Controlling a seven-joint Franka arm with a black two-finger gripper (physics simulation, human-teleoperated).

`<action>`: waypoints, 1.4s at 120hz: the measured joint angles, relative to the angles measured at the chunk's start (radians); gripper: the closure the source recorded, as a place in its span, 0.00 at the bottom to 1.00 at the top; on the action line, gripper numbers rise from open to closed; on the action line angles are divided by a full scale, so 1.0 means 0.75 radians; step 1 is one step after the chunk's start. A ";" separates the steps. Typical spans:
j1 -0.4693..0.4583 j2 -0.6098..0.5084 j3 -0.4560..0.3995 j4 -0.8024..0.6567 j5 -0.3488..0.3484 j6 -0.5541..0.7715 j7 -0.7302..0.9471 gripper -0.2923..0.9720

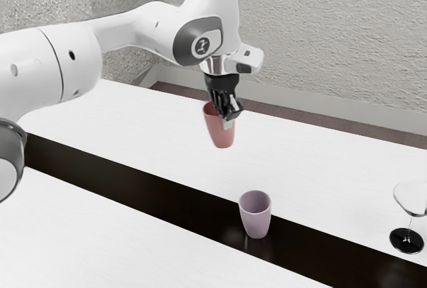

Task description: Place the left cup onto the right cup

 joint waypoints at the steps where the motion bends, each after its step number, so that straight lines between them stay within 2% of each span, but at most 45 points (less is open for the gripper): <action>1: -0.004 -0.005 0.000 -0.007 0.000 0.002 -0.001 0.85; 32: -0.119 -0.052 -0.003 -0.107 0.005 0.074 -0.018 0.85; 94: -0.183 -0.214 -0.034 -0.402 0.009 0.202 -0.061 0.85; 168: -0.206 -0.169 -0.084 -0.416 0.001 0.288 -0.084 0.85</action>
